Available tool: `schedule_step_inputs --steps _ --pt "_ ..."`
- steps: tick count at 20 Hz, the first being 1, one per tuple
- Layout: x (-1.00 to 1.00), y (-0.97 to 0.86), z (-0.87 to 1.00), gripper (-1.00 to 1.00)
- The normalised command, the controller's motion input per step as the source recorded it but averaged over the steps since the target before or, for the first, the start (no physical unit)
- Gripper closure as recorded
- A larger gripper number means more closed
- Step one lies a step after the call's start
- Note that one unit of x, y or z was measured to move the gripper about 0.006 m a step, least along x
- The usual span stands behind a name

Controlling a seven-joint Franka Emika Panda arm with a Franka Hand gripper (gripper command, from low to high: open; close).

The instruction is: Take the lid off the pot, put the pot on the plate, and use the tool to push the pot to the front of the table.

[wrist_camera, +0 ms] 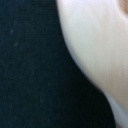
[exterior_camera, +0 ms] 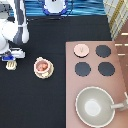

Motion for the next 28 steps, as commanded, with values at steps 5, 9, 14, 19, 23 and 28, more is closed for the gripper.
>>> schedule_step_inputs --steps 5,9,14,19,23,28 --pt "-0.57 0.02 0.04 1.0" --pt "-0.63 0.32 0.72 1.0" --pt "-0.74 0.55 0.78 1.0" --pt "-0.67 0.62 0.64 1.0" --pt "-0.54 0.65 0.39 1.0" --pt "-0.46 0.7 0.3 1.0"
